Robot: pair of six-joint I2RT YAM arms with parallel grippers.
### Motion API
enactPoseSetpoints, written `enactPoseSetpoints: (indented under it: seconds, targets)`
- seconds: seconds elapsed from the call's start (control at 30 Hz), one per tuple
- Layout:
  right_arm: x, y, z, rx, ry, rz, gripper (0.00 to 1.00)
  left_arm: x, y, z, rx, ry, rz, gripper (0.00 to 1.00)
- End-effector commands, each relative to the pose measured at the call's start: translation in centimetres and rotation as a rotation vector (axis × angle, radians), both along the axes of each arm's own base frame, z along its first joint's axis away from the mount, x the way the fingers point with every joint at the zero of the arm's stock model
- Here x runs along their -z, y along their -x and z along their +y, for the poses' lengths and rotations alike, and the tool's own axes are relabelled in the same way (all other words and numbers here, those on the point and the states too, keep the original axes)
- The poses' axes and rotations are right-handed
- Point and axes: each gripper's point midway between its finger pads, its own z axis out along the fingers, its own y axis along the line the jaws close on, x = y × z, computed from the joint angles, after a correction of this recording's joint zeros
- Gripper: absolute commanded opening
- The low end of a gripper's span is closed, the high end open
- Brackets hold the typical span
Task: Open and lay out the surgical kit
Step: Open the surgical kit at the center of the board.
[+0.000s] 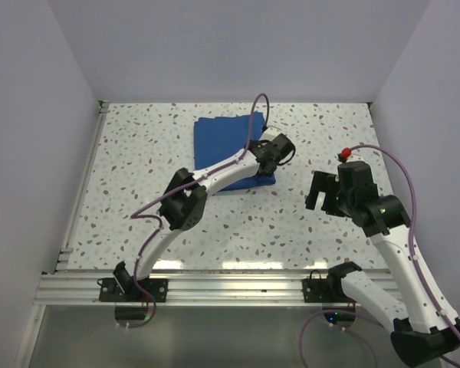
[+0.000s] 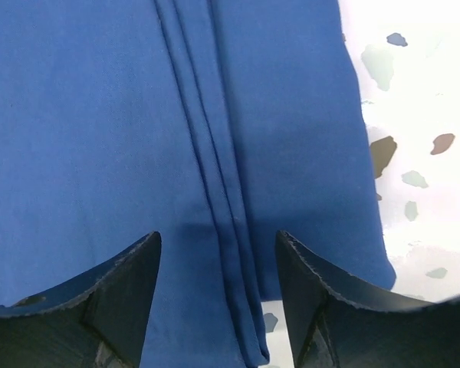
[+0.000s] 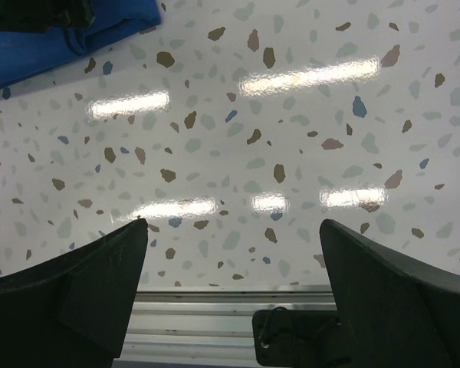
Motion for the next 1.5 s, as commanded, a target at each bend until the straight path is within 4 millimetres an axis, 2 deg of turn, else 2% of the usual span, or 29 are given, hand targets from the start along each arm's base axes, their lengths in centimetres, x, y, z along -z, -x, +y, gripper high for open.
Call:
enactPoseSetpoints:
  seconds: [0.0,0.27,0.4,0.5,0.57,0.6,0.67,0.7,0.73,0.8,0.83,0.87,0.9,0.93,1.0,1.03,1.07,1.1,1.13,1.17,1.2,1.23,1.27,1.3,1.33,1.37,1.4,1.43,1.47]
  targets:
    - [-0.4,-0.6,0.2,-0.025,0.008,-0.032,0.98,1.3,-0.3,1.5,-0.049,-0.031,0.017,0.64]
    - [-0.4,-0.8,0.1,-0.020,0.015,-0.024,0.98,2.5,-1.0,2.7,-0.067,-0.027,0.059,0.47]
    - [-0.4,-0.9,0.0,-0.012,0.019,-0.026,0.98,1.5,-1.5,2.8,-0.070,-0.003,0.053,0.23]
    - [-0.8,-1.4,0.3,-0.016,0.012,-0.032,0.98,-1.0,-2.1,2.3,-0.057,0.044,0.018,0.09]
    - [-1.2,-1.9,0.5,-0.020,0.006,-0.044,0.98,-3.6,-2.7,2.5,-0.066,0.080,-0.024,0.01]
    - [-1.2,-2.3,0.8,-0.024,0.003,-0.037,0.98,-5.4,-3.1,3.0,-0.078,0.102,-0.046,0.00]
    - [-2.1,-3.3,1.2,-0.031,-0.008,-0.060,0.98,-6.8,-3.3,4.1,-0.103,0.117,-0.062,0.00]
    - [-2.0,-3.9,1.5,-0.032,-0.008,-0.048,0.98,-8.9,-3.7,5.3,-0.125,0.145,-0.090,0.00]
    - [-2.2,-4.3,1.7,-0.037,-0.015,-0.052,0.98,-8.9,-3.6,6.3,-0.139,0.137,-0.087,0.00]
    - [-3.2,-5.6,2.2,-0.042,-0.027,-0.079,0.98,-10.4,-4.3,8.4,-0.173,0.160,-0.117,0.00]
    - [-2.9,-6.4,2.7,-0.047,-0.032,-0.067,0.98,-12.0,-4.0,9.8,-0.187,0.167,-0.141,0.00]
    - [-3.7,-7.1,3.0,-0.051,-0.042,-0.084,0.98,-12.7,-4.1,10.7,-0.199,0.173,-0.155,0.00]
    - [-4.0,-7.6,3.4,-0.057,-0.049,-0.087,0.98,-15.0,-4.4,12.4,-0.224,0.199,-0.197,0.00]
    - [-3.5,-8.4,3.7,-0.060,-0.049,-0.067,0.98,-15.2,-4.3,13.6,-0.237,0.186,-0.199,0.00]
    - [-4.2,-9.8,4.7,-0.077,-0.079,-0.083,0.98,-16.3,-4.6,16.8,-0.292,0.181,-0.223,0.00]
    - [-4.2,-10.3,5.2,-0.085,-0.091,-0.080,0.98,-16.5,-3.7,18.6,-0.313,0.173,-0.220,0.00]
    - [-4.0,-11.4,6.0,-0.099,-0.107,-0.073,0.98,-16.3,-3.7,21.3,-0.363,0.160,-0.220,0.00]
    - [-3.9,-12.0,6.4,-0.107,-0.116,-0.072,0.98,-17.8,-3.1,23.0,-0.388,0.190,-0.260,0.00]
    - [-4.2,-12.9,6.9,-0.112,-0.122,-0.089,0.98,-14.7,-1.8,25.0,-0.412,0.151,-0.199,0.00]
    - [-3.1,-13.7,7.7,-0.129,-0.128,-0.055,0.98,-13.9,-1.5,28.0,-0.474,0.145,-0.190,0.00]
    - [-2.8,-14.2,8.2,-0.139,-0.129,-0.048,0.98,-14.4,-0.7,29.7,-0.504,0.169,-0.215,0.00]
    - [-3.2,-15.0,9.3,-0.172,-0.130,-0.064,0.98,-11.3,0.8,32.8,-0.573,0.145,-0.151,0.00]
    - [-1.9,-15.8,10.1,-0.189,-0.118,-0.030,0.98,-10.2,1.6,34.2,-0.602,0.152,-0.125,0.12]
    - [-1.4,-16.3,10.8,-0.205,-0.106,-0.020,0.98,-9.7,2.2,35.2,-0.620,0.173,-0.120,0.32]
    - [-1.1,-16.7,11.8,-0.231,-0.101,-0.012,0.98,-7.2,3.7,36.2,-0.627,0.153,-0.057,0.57]
    - [-2.1,-17.2,13.5,-0.275,-0.101,-0.034,0.98,-6.2,4.1,37.0,-0.636,0.170,-0.031,0.99]
    - [-0.4,-18.1,14.6,-0.285,-0.078,0.007,0.98,-5.3,4.5,37.2,-0.636,0.164,-0.010,1.00]
    - [-0.3,-18.5,15.6,-0.301,-0.071,0.009,0.98,-4.2,5.3,37.6,-0.642,0.145,0.021,1.00]
    - [-1.5,-18.9,17.8,-0.340,-0.075,-0.017,0.98,-3.7,5.7,37.7,-0.643,0.134,0.035,1.00]
